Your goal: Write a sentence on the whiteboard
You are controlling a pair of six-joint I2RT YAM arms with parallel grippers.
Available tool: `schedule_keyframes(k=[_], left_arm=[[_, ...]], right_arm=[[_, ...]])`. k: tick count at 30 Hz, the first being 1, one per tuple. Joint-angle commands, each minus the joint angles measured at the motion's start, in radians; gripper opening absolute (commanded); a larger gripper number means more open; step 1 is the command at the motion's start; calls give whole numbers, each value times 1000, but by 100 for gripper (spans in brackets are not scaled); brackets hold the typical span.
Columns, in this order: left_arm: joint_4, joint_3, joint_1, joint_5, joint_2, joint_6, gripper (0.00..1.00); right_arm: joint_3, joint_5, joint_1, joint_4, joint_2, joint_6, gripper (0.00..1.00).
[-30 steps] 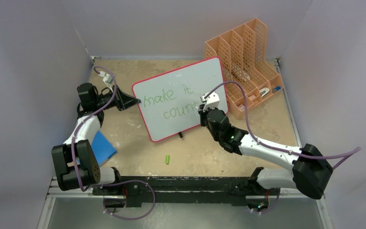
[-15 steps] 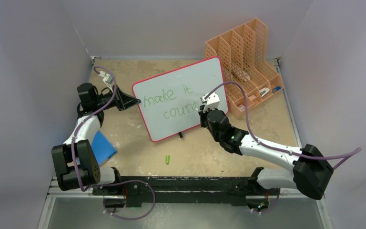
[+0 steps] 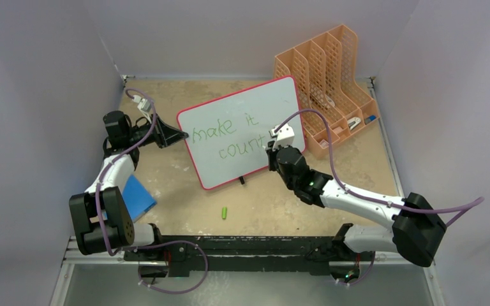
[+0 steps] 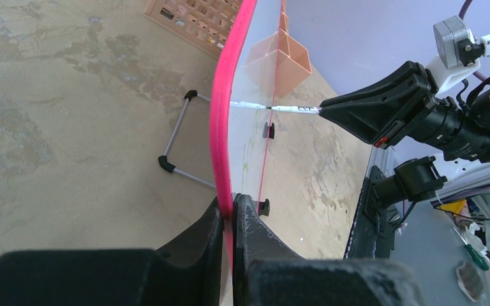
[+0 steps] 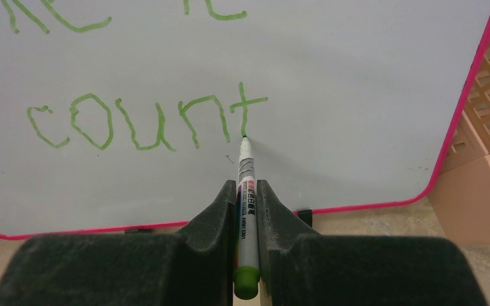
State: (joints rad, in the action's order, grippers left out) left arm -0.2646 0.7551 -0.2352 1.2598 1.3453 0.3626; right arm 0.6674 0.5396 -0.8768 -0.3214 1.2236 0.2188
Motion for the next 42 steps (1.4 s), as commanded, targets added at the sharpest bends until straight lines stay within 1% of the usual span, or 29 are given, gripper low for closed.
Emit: schedule_keyframes(k=[1,7,17,22,33,38,42], left_arm=[[1,16,13,-10,-11,-47,0],[1,16,14,-10,-12,-47,0],[2,16,14,-11,-14,-48,0],[2,16,14,-12,-14,-48,0],[18,23,14,-37,-23,-48,0],[29,26,13,-55,-31,-42,7],[34,26,14,-59,-45,-38,19]], right_arm=[[3,33,3,55,-3,29,0],[4,45,3,69,-12,39,0],[8,122,3,66,-9,48,0],[11,131,3,54,-17,48,0],[-8,25,2,0,-135,12,0],[-5,8,3,4,-167,8,0],[1,20,3,1,-172,1,0]])
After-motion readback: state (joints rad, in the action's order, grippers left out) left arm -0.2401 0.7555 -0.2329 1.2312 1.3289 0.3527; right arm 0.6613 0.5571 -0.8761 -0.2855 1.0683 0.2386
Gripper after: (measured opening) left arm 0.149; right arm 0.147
